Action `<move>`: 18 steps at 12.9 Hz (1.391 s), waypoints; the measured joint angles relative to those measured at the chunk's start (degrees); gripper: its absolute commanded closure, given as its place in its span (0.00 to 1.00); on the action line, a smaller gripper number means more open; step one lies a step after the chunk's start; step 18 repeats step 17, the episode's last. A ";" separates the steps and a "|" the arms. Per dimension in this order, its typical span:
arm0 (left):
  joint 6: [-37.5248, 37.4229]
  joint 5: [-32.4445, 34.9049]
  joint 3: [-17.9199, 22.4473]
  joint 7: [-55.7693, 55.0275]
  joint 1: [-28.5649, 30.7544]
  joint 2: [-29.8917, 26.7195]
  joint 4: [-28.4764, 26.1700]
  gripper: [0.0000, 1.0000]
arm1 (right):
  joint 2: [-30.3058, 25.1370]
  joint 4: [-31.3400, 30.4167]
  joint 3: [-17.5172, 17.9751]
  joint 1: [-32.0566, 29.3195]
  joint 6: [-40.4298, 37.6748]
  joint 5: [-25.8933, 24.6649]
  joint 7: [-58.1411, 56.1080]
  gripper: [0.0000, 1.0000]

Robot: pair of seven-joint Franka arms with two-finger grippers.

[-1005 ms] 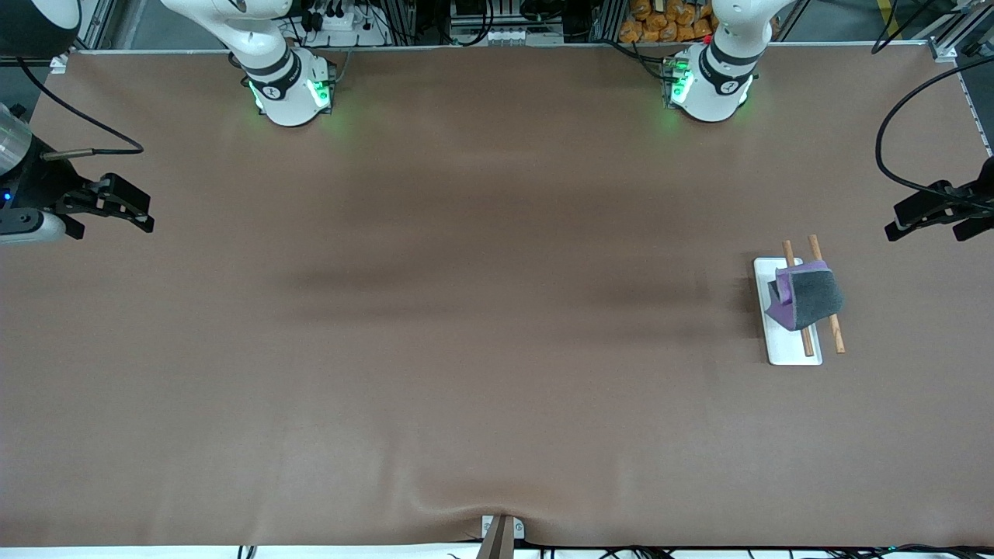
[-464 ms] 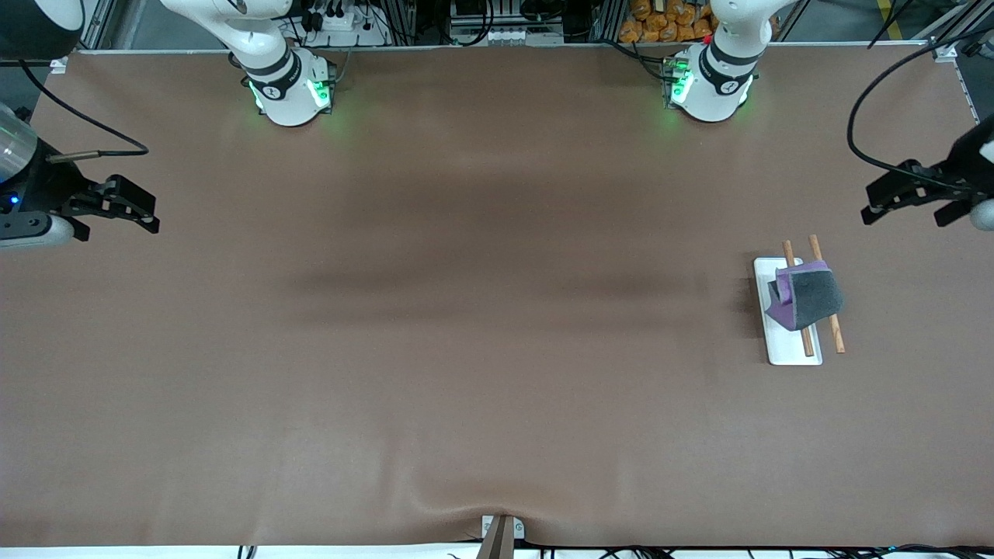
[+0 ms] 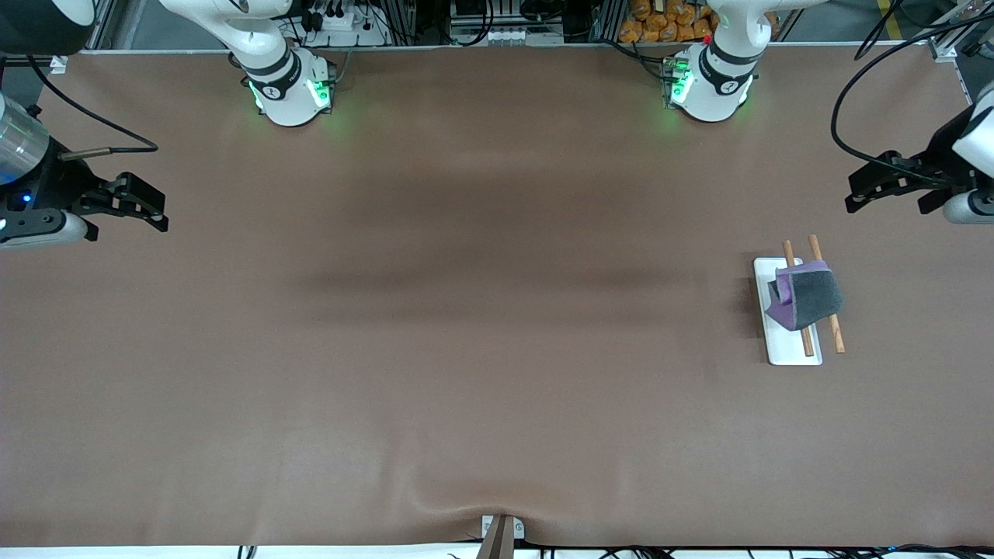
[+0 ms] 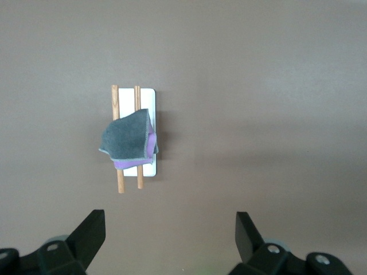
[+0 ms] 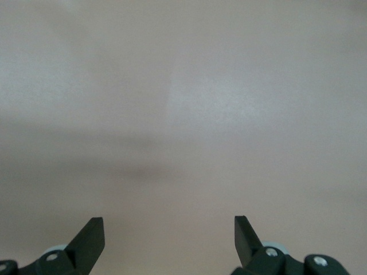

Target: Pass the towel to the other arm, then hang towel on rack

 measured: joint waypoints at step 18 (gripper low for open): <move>-1.09 3.29 4.79 -3.01 -5.60 -8.21 -6.91 0.00 | 0.01 1.86 -0.37 -0.05 -1.27 0.00 0.00 0.00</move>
